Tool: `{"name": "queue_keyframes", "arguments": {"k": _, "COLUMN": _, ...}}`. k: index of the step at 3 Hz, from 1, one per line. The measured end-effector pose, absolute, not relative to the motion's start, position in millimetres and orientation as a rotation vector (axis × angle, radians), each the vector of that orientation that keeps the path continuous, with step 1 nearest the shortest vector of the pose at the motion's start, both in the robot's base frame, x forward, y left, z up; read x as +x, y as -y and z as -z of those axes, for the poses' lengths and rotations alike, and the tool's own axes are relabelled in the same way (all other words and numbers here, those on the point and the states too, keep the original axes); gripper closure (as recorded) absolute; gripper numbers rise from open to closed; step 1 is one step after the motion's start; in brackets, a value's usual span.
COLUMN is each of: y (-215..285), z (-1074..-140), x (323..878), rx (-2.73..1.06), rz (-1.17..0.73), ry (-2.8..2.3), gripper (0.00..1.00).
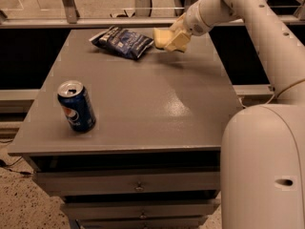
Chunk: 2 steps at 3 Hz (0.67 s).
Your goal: Move sponge near blue chip bag
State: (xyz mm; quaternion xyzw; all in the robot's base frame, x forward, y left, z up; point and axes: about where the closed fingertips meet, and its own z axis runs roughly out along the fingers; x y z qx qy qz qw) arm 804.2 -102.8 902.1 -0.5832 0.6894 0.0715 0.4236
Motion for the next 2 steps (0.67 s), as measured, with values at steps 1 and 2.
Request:
{"name": "queue_keyframes", "arguments": {"k": 1, "y": 80.3, "z": -896.3, "x": 805.6, "rx": -1.471, "rz": -0.228, "ry": -1.731, "gripper": 0.84}}
{"name": "queue_keyframes", "arguments": {"k": 2, "y": 70.8, "z": -889.4, "x": 807.1, "rx": -1.478, "rz": -0.249, "ry": -1.752, "gripper": 0.52}}
